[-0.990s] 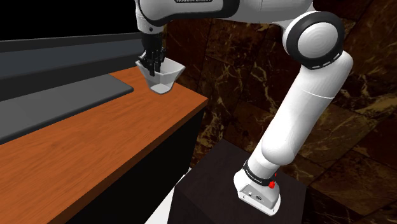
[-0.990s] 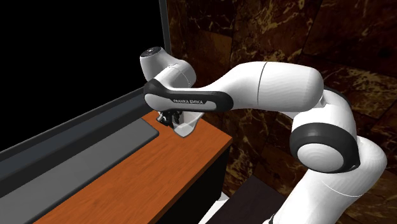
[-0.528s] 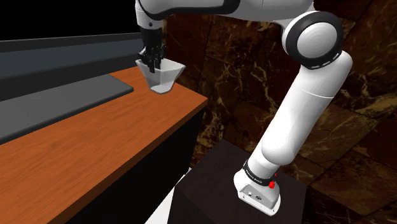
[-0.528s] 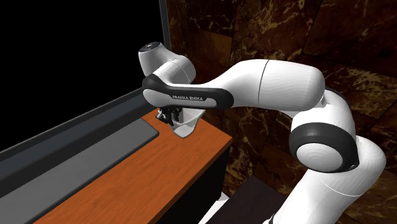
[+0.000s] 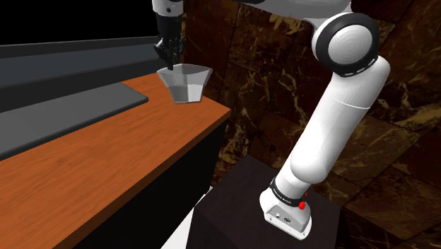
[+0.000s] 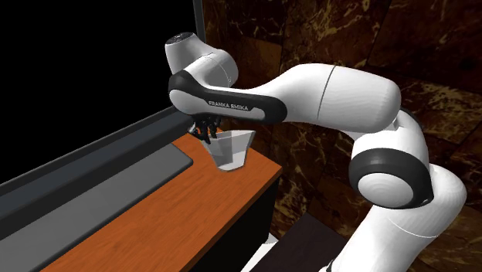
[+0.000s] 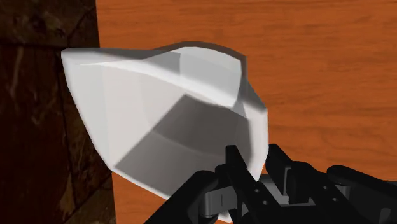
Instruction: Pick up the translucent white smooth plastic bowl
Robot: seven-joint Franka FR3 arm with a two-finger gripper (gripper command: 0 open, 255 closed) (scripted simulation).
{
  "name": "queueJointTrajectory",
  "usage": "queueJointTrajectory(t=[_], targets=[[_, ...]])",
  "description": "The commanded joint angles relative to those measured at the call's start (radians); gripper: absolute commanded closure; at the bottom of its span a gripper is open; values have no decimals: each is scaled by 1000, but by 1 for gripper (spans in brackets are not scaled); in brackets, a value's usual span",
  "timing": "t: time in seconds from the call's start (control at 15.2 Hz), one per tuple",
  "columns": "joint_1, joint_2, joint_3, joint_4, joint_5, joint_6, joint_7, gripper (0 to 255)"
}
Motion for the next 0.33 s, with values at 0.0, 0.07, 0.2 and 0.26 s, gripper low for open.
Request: queueJointTrajectory(t=[0.0, 0.07, 0.2, 0.26], targets=[[3, 9, 2, 38, -3, -29, 1, 255], [4, 13, 3, 56, -3, -44, -1, 255], [5, 17, 3, 78, -5, -61, -2, 255], [5, 17, 3, 78, -5, -61, -2, 255]])
